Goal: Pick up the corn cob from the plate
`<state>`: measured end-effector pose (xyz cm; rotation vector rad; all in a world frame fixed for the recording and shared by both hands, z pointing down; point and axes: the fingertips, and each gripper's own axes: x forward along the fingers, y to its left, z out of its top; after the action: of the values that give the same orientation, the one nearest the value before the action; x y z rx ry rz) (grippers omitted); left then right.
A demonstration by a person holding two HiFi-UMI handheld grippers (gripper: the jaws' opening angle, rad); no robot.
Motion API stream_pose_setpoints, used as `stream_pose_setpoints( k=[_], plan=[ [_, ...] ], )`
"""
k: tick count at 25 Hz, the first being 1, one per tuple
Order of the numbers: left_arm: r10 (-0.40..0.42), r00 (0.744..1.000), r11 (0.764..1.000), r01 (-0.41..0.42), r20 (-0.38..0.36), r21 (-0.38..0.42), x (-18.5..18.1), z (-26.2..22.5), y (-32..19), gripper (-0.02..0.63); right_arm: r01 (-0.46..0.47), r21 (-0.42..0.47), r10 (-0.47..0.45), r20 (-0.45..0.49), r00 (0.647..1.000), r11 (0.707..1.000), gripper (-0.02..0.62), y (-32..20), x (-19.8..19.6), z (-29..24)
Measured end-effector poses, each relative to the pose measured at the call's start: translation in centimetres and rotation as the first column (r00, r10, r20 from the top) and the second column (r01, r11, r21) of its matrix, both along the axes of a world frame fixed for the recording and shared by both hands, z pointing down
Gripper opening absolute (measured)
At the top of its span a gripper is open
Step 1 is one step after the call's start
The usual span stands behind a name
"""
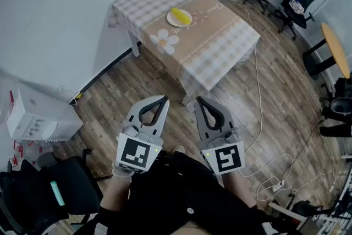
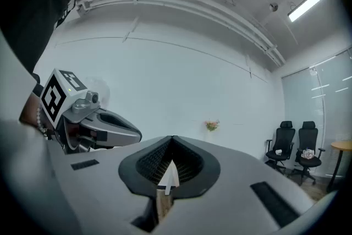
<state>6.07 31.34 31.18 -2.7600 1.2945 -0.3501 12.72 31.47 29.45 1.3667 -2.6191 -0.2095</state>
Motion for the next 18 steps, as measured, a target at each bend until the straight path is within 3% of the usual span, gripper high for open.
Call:
stream_pose_setpoints(
  k=[10, 15, 18],
  plan=[
    [-0.032, 0.999, 0.999, 0.032, 0.003, -0.004, 1.3, -0.1, 0.0, 0.012, 0.041, 0.002, -0.041, 0.014, 0.999, 0.999, 0.040, -0.2, 1.2, -0.2],
    [-0.037, 0.999, 0.999, 0.036, 0.021, 0.023, 2.3, -0.3, 0.6, 0.012, 0.047, 0.006, -0.047, 0.122, 0.991, 0.999, 0.041, -0.1, 2.2, -1.5],
    [-0.037, 0.999, 0.998, 0.035, 0.035, 0.050, 2.8, -0.2, 0.9, 0.012, 0.061, 0.024, -0.064, 0.124, 0.990, 0.998, 0.041, 0.3, 2.8, -1.5]
  ],
)
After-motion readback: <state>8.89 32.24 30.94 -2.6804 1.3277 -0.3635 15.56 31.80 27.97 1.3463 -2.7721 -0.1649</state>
